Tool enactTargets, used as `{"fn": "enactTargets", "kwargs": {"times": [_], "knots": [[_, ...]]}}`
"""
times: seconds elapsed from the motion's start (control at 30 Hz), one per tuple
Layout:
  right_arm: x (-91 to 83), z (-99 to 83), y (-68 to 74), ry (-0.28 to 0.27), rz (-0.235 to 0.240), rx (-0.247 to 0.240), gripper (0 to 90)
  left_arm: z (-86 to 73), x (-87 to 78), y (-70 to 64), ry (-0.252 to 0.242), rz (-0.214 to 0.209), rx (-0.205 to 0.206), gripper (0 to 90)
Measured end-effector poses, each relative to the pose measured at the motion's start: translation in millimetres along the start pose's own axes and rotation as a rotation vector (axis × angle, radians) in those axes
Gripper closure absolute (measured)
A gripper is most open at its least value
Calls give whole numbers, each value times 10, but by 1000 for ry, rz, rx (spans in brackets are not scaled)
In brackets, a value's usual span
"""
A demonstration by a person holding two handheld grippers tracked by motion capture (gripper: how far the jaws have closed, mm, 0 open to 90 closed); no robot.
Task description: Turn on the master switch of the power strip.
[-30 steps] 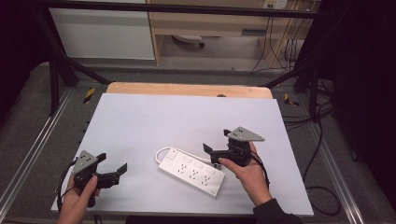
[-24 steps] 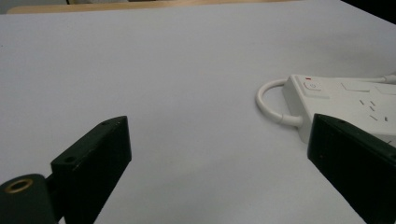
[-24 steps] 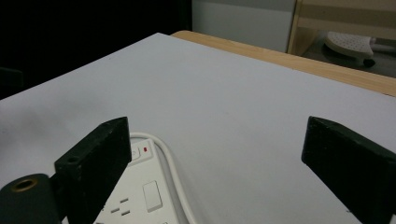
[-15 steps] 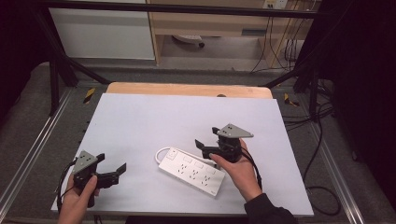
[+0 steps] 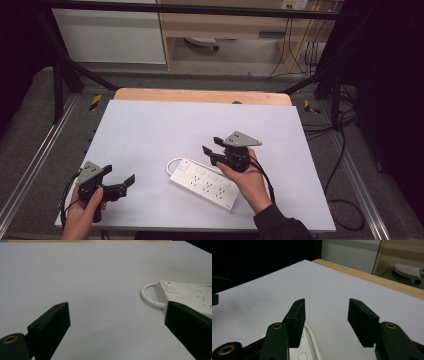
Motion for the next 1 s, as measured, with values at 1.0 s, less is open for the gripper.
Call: {"fn": "enactTargets", "kwargs": {"times": [1.0], "knots": [[353, -58, 133, 123, 98, -54, 856, -8, 7, -4, 3, -4, 14, 65]]}}
Point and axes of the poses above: each handheld gripper's, and its own axes: x roughly forward along the jaws, z roughly out of its top, y roughly to its left, the point moved 1 cm from there along x, roughly forward along the jaws, and after that the axes turned 2 degrees about y, right-handed, at the moved point
